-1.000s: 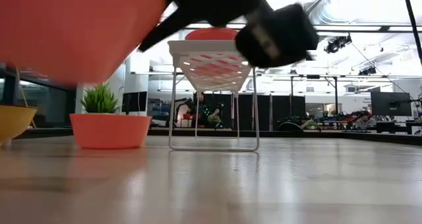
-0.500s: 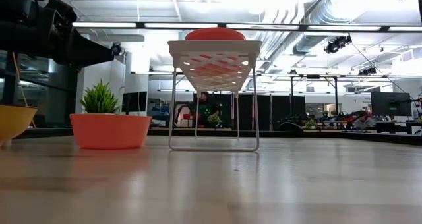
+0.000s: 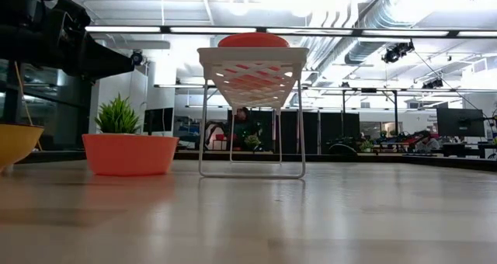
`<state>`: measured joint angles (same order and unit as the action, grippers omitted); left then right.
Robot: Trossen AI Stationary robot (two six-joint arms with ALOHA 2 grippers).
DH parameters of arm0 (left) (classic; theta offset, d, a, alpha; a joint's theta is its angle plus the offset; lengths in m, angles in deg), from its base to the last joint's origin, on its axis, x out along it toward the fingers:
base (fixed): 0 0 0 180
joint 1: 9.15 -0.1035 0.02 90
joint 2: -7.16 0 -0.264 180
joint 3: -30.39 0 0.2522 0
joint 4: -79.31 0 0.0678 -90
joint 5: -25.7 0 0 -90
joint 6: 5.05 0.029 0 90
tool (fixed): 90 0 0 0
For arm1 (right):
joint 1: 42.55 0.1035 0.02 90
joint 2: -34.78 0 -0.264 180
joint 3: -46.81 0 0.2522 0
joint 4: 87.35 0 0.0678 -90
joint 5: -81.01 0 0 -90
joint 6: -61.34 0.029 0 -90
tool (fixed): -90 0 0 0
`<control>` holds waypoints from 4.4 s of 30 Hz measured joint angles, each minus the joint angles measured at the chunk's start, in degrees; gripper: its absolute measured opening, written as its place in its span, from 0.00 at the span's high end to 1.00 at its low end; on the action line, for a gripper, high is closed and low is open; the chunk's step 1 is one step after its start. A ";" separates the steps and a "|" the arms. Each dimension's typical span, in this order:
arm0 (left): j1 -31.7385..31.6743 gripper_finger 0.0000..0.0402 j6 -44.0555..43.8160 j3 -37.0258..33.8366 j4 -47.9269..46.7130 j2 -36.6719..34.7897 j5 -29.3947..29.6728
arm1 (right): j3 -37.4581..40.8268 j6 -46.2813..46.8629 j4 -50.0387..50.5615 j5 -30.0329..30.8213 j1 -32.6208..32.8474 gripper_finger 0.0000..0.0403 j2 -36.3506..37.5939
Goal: Pick & Place Mini bowls
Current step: Stack the orange bowl on top of the orange bowl on the shelf, then stack the yellow bowl on top of the yellow bowl on the shelf
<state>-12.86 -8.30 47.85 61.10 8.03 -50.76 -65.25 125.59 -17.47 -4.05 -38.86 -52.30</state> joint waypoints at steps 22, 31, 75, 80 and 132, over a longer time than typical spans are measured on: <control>-0.01 0.68 -0.01 0.00 0.00 0.02 0.00 | 0.00 -1.68 3.44 -8.00 -13.97 1.00 -5.28; 0.00 0.68 -0.01 0.01 0.00 0.01 0.00 | 0.00 -2.23 2.70 -9.47 -14.23 1.00 -8.29; -0.01 0.68 -0.01 0.01 0.00 0.00 0.00 | 1.96 -5.66 5.53 -6.82 -12.24 1.00 -10.71; -0.01 0.68 -0.01 0.01 0.00 0.02 0.00 | 2.60 -6.19 4.04 -6.75 -12.24 1.00 -10.71; 0.01 0.68 -0.01 -0.02 0.00 0.02 0.00 | 7.28 -27.55 0.14 19.58 7.14 0.73 11.79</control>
<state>-12.86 -8.31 47.83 61.10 8.05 -50.76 -57.98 98.04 -17.32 15.53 -31.72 -40.51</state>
